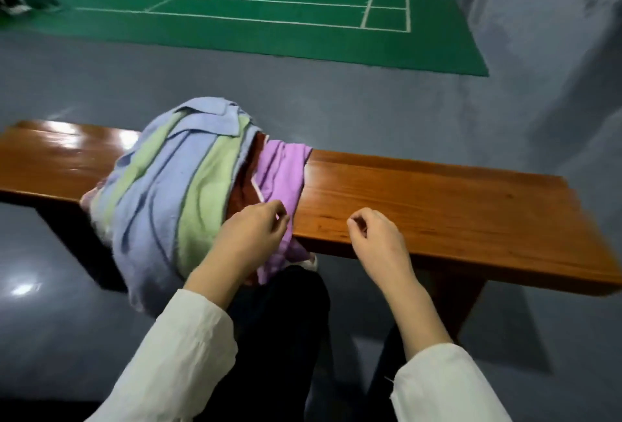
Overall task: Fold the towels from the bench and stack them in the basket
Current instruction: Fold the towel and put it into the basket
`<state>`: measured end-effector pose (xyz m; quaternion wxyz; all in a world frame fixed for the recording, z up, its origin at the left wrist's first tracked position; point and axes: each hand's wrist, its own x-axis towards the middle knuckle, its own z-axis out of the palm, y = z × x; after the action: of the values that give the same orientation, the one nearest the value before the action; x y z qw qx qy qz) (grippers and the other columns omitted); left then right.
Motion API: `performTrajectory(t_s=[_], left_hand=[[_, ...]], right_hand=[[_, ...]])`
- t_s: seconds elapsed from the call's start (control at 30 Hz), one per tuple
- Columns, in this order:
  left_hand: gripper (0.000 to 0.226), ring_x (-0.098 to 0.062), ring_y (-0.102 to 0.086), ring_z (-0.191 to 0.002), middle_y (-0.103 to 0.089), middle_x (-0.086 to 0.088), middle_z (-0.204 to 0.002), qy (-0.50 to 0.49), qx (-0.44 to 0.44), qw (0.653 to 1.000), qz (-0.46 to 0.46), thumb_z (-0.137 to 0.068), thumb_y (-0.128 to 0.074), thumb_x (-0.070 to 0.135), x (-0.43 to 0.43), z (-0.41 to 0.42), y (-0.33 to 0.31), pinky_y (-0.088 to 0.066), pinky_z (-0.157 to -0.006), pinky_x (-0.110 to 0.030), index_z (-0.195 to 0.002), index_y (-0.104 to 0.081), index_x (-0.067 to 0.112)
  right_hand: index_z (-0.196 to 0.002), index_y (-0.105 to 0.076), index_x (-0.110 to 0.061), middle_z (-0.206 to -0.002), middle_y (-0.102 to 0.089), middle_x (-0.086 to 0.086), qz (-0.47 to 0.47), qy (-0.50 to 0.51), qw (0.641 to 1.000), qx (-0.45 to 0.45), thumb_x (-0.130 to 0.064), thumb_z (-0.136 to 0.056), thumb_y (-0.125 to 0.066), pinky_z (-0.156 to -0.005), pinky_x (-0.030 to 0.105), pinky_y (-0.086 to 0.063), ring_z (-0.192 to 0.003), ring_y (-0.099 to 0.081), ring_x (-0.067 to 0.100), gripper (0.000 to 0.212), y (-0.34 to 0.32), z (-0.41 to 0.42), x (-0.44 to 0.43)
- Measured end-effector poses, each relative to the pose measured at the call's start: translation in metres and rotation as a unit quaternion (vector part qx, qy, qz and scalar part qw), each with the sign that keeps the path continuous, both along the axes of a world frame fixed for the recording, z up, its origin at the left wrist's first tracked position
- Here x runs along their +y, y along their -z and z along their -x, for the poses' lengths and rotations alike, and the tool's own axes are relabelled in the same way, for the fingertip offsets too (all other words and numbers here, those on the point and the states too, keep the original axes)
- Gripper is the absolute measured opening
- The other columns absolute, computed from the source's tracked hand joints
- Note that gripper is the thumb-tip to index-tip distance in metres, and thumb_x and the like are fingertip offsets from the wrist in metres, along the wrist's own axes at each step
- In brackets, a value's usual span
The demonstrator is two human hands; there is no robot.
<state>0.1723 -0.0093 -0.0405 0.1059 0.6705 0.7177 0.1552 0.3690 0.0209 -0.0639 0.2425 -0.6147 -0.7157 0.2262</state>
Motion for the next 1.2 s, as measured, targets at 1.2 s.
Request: performTrajectory(t_s=[1.2], left_hand=[[0.019,-0.026,-0.057,-0.091,-0.065,-0.009,-0.093,-0.289,-0.081,0.95,-0.086,-0.091,-0.06,0.029,0.036,0.248,0.04,-0.037,-0.074,-0.033,-0.093,-0.062,0.01]], right_hand=[[-0.12,-0.047,-0.014,-0.12,-0.05,0.011,-0.009,-0.19,0.981,-0.043,-0.04,-0.092,-0.055,-0.091,0.042,-0.041,-0.113,-0.045,0.031,0.039,-0.001,0.319,0.088]])
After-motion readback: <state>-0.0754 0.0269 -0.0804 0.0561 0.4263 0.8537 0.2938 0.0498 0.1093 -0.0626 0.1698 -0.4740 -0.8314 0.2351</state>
